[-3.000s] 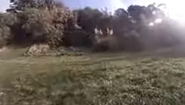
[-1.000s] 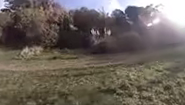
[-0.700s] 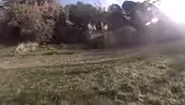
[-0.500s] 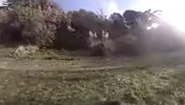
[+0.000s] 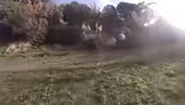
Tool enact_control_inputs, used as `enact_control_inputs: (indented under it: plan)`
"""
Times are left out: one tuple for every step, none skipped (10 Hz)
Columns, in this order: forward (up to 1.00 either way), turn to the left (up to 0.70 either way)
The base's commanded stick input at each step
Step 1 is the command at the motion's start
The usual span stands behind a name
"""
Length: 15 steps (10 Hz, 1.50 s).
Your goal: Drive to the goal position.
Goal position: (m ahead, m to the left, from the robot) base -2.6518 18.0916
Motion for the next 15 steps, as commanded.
enact_control_inputs:
  plan:
    - [0.7,0.0]
    - [0.7,-0.05]
    - [0.7,-0.09]
    - [0.7,-0.14]
    - [0.7,-0.14]
    - [0.7,-0.14]
    - [0.7,-0.14]
    - [0.7,-0.14]
    - [0.7,-0.14]
    - [0.7,-0.14]
    - [0.7,-0.14]
    - [0.7,-0.14]
    - [0.7,-0.14]
    - [0.7,-0.14]
    - [0.7,-0.14]
